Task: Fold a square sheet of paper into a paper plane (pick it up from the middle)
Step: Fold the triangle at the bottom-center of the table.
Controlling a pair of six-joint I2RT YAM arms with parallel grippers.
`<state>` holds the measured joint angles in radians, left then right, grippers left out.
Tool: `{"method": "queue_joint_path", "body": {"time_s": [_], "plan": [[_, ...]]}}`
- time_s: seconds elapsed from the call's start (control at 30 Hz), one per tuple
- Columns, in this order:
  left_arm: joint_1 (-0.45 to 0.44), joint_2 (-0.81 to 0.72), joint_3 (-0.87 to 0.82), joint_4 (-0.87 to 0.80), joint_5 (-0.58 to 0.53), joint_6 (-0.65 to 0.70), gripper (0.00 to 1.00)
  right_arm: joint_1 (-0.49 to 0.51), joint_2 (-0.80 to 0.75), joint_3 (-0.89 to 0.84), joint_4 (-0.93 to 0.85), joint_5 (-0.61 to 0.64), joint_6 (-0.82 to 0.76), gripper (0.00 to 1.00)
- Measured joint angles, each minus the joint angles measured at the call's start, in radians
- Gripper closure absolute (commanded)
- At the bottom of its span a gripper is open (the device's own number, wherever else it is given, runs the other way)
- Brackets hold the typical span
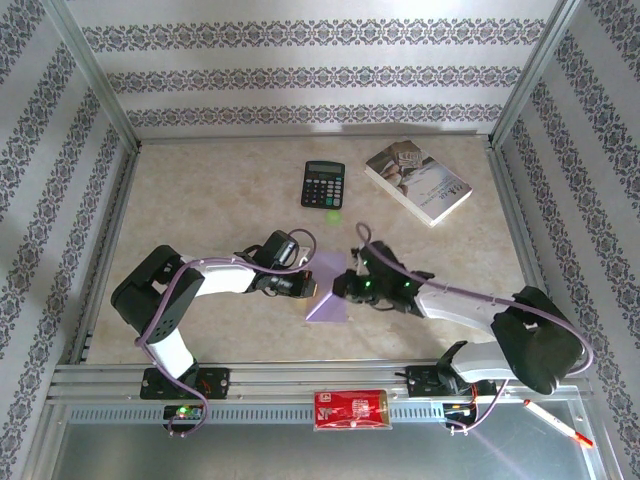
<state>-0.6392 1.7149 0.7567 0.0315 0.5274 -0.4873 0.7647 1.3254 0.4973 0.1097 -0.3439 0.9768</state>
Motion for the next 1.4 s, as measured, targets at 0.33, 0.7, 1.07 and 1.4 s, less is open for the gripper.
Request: {"method": "queue_joint_path", "body": {"time_s": [0.33, 0.7, 1.07, 1.4], "plan": [[0.000, 0.010, 0.003, 0.010, 0.012, -0.014, 1.00, 0.189, 0.183, -0.027, 0.252, 0.109, 0.193, 0.97], [0.000, 0.026, 0.015, 0.022, 0.025, -0.014, 1.00, 0.189, 0.230, -0.020, 0.319, 0.124, 0.230, 0.97], [0.000, 0.028, 0.016, 0.021, 0.026, -0.014, 1.00, 0.189, 0.187, -0.020, 0.322, 0.126, 0.230, 0.96], [0.000, 0.033, 0.023, 0.020, 0.027, -0.014, 1.00, 0.189, 0.210, -0.020, 0.331, 0.127, 0.233, 0.97]]}}
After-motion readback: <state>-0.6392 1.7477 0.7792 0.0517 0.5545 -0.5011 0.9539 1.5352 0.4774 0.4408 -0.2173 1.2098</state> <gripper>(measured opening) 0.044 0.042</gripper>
